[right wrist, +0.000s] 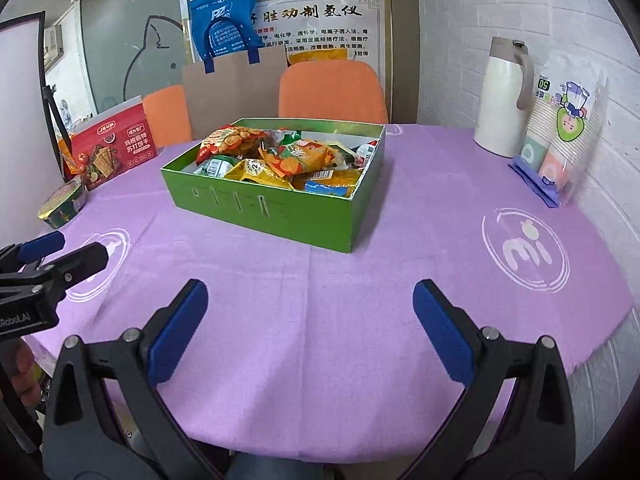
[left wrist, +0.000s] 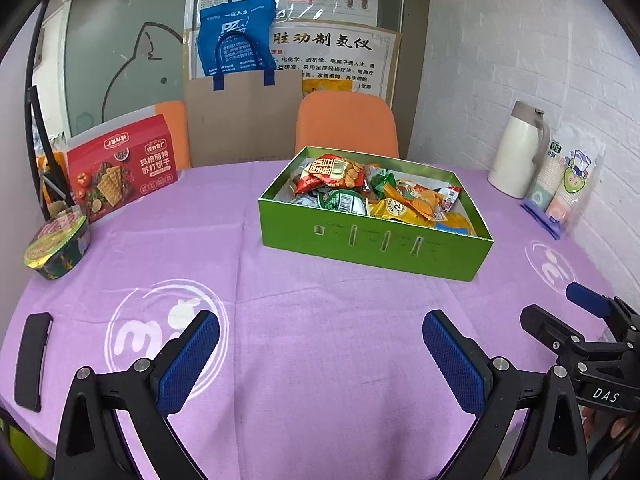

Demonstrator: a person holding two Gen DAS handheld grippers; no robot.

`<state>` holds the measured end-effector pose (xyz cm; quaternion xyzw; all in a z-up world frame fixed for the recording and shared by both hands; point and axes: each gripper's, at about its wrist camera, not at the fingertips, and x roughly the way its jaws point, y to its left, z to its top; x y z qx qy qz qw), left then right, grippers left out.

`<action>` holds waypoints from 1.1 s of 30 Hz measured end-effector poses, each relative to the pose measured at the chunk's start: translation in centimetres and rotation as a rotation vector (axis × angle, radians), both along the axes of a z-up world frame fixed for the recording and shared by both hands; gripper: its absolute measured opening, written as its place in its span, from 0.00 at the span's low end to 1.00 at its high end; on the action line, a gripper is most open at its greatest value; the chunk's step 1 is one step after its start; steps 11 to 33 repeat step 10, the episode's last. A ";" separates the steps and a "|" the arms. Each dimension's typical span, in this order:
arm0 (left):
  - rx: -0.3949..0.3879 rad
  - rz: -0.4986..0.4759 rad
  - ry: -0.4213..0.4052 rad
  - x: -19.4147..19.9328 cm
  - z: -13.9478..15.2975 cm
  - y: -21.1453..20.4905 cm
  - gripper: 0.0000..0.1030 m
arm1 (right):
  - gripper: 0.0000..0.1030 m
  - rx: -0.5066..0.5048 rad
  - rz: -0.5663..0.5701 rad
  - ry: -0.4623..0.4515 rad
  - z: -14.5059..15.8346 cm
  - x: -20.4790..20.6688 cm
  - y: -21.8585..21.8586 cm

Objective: Organize snacks

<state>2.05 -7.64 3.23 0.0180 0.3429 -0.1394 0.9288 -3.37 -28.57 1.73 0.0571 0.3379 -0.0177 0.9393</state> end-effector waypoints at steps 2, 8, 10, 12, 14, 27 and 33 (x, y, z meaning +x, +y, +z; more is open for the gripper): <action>0.000 -0.001 0.006 -0.2 -0.1 -0.1 1.00 | 0.99 -0.003 0.002 -0.006 0.1 -0.2 0.2; 0.013 0.009 -0.003 -0.6 -0.2 0.0 1.00 | 0.99 -0.001 0.002 0.000 -0.2 -0.1 0.4; 0.013 0.007 -0.004 -0.6 -0.2 0.0 1.00 | 0.99 -0.001 0.001 0.004 -0.3 0.0 0.4; 0.013 0.007 -0.004 -0.6 -0.2 0.0 1.00 | 0.99 -0.001 0.001 0.004 -0.3 0.0 0.4; 0.013 0.007 -0.004 -0.6 -0.2 0.0 1.00 | 0.99 -0.001 0.001 0.004 -0.3 0.0 0.4; 0.013 0.007 -0.004 -0.6 -0.2 0.0 1.00 | 0.99 -0.001 0.001 0.004 -0.3 0.0 0.4; 0.013 0.007 -0.004 -0.6 -0.2 0.0 1.00 | 0.99 -0.001 0.001 0.004 -0.3 0.0 0.4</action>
